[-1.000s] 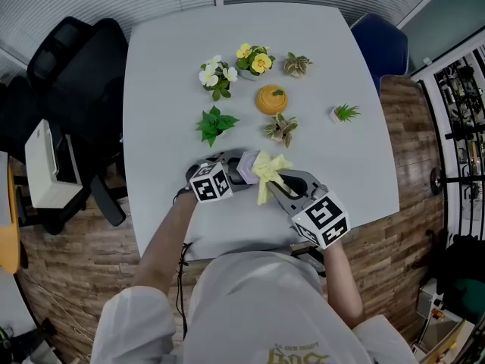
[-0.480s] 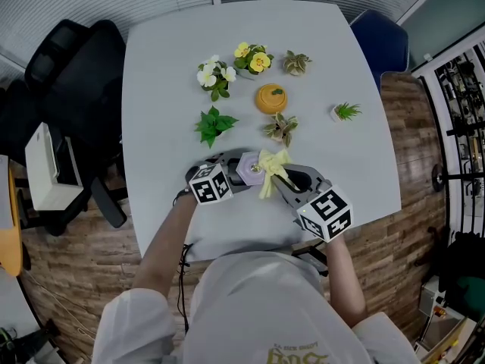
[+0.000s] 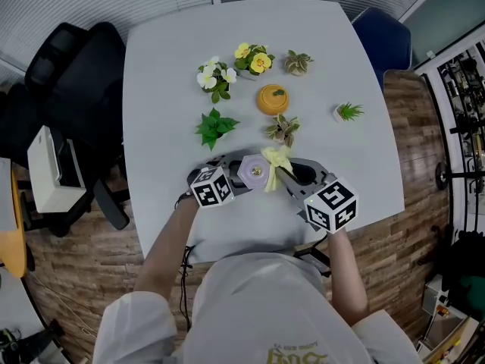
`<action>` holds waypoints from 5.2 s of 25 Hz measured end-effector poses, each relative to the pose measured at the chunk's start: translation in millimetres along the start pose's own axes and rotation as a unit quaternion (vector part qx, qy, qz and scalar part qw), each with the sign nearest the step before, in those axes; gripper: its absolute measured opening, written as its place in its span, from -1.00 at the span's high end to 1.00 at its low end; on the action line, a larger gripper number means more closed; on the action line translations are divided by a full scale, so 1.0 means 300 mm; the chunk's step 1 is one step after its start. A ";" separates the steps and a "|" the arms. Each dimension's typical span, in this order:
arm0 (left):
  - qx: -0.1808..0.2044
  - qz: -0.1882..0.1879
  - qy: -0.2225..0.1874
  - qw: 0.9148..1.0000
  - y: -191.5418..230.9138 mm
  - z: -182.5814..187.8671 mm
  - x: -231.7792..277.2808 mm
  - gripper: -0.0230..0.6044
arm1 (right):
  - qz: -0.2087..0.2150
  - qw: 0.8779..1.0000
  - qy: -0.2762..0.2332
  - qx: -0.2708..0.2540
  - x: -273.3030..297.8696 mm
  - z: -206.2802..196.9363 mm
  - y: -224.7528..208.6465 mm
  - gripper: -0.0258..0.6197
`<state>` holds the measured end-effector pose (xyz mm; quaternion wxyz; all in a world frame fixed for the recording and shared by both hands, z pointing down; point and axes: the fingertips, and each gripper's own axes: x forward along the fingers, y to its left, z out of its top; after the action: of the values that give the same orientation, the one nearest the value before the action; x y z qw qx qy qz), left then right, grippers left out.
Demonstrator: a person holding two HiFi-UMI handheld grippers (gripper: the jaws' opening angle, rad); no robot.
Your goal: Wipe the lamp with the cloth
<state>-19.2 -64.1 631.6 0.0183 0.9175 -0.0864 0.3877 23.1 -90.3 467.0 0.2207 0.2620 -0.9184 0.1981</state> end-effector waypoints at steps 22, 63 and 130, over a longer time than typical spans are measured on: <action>0.001 -0.002 -0.001 1.000 0.004 -0.002 0.001 -0.03 | 0.123 0.981 -0.085 0.122 0.121 0.005 -0.051 0.75; -0.004 -0.006 0.005 1.000 0.006 -0.005 0.004 -0.03 | 0.130 0.976 -0.076 0.157 0.125 -0.107 -0.039 0.75; -0.013 -0.009 0.012 1.000 0.001 -0.009 0.005 -0.04 | 0.112 0.989 -0.017 0.091 0.056 -0.182 0.134 0.75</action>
<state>-20.2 -64.4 634.5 0.0346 0.9131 -0.0832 0.3977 3.9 -39.3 510.5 0.1562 0.1798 -0.9237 0.3001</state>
